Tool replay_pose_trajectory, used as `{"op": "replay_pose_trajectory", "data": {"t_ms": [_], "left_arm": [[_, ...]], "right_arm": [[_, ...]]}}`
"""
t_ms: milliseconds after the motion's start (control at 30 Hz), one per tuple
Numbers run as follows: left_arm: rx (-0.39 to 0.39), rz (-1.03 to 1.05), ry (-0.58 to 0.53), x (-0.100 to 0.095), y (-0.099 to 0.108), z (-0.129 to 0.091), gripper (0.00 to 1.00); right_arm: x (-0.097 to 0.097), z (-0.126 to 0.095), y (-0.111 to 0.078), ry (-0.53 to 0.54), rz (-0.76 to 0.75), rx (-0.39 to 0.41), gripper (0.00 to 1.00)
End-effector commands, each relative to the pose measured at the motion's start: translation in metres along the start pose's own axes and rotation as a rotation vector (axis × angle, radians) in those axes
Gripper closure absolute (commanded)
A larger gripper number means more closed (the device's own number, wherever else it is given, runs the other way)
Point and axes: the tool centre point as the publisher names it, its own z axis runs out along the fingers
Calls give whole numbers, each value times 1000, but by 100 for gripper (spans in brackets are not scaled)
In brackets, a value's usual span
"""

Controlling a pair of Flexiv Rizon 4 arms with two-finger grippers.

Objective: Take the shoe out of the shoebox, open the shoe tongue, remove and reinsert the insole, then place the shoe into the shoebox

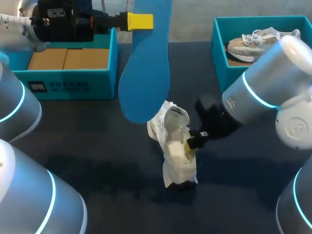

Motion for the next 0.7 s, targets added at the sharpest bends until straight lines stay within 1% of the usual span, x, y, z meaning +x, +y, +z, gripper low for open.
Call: {"op": "replay_pose_trajectory", "data": {"t_ms": [33, 200, 400, 567, 700], "left_arm": [[1, 0, 2, -1, 0, 2, 100], [1, 0, 2, -1, 0, 2, 100], [1, 0, 2, -1, 0, 2, 100], [1, 0, 2, -1, 0, 2, 100], [1, 0, 2, -1, 0, 2, 100]], "right_arm": [[-3, 18, 3, 3, 42, -11, 100], [-2, 20, 2, -20, 112, -7, 100], [0, 23, 1, -44, 141, -1, 100], [0, 30, 1, -27, 134, 18, 100], [-4, 38, 2, -8, 140, 30, 100]]}}
